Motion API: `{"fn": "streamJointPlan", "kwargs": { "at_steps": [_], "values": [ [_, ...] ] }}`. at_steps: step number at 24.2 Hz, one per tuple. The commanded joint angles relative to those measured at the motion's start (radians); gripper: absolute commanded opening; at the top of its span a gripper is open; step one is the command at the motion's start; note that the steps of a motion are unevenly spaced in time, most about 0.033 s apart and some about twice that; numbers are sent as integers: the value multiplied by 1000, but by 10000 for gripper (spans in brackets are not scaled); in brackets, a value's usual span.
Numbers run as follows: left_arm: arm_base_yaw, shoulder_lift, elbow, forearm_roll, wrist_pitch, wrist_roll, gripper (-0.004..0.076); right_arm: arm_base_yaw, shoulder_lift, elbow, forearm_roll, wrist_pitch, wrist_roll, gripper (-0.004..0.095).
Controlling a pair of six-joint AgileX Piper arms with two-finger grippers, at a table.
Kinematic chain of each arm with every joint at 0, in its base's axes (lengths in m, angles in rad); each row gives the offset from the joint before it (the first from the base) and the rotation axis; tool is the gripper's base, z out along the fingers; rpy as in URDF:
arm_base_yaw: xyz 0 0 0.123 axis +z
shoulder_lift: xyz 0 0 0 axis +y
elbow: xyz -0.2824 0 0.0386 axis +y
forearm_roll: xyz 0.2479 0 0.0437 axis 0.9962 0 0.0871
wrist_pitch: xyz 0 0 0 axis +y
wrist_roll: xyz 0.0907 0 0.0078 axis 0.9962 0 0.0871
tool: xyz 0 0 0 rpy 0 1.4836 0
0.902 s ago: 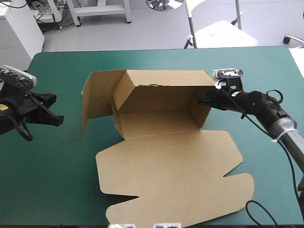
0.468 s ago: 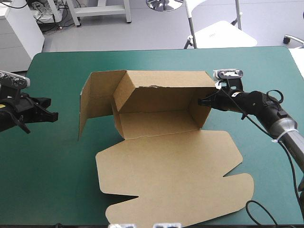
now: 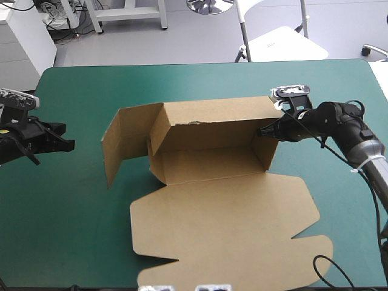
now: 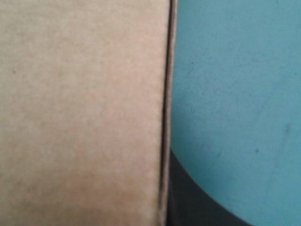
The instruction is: Fold the box
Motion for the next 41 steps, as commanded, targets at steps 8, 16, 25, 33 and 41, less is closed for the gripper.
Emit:
{"fn": "streamJointPlan", "kwargs": {
  "at_steps": [8,16,25,33,41],
  "values": [
    [2,-14,-23,-92,-46,32,0,-11,-51,-116,-134,437,57,-17],
    [2,-14,-23,-92,-41,32,0,-11,23,-116,-115,405,57,-17],
    [2,-14,-23,-92,-22,32,-1,-11,316,-301,-111,229,64,-17],
    [2,-12,-23,-92,-23,32,-1,-11,401,-378,-109,233,71,-17],
    [2,-11,-23,-92,-23,32,-1,-11,402,-400,-113,213,117,43]
  ]
}}
